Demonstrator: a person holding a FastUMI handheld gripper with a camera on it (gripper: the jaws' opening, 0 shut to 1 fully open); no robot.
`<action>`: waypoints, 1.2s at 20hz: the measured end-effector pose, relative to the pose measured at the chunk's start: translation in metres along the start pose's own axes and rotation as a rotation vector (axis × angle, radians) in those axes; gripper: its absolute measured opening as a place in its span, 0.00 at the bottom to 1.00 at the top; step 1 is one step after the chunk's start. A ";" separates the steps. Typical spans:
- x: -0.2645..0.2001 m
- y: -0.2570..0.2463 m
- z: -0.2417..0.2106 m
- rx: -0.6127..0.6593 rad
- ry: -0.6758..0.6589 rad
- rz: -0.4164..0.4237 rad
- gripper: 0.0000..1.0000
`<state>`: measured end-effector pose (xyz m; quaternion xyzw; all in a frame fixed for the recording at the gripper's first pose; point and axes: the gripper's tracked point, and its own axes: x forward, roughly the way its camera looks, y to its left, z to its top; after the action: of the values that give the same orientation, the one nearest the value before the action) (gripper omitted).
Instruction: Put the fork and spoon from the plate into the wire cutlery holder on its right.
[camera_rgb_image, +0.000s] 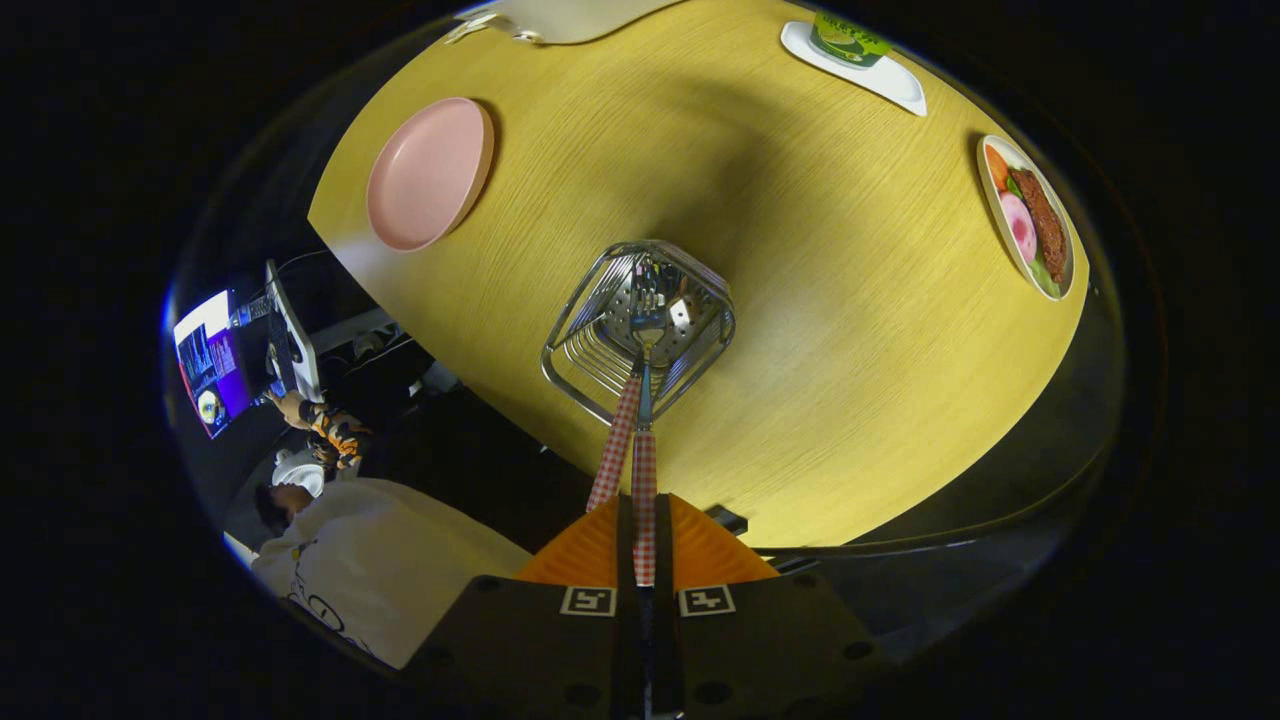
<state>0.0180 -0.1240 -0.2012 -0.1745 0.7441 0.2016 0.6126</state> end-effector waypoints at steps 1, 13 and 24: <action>0.001 -0.001 0.003 0.016 -0.005 -0.001 0.10; -0.036 0.025 0.022 0.092 -0.316 0.057 1.00; -0.069 0.042 -0.008 0.207 -0.659 0.028 1.00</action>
<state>0.0030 -0.0906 -0.1289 -0.0269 0.5249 0.1790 0.8317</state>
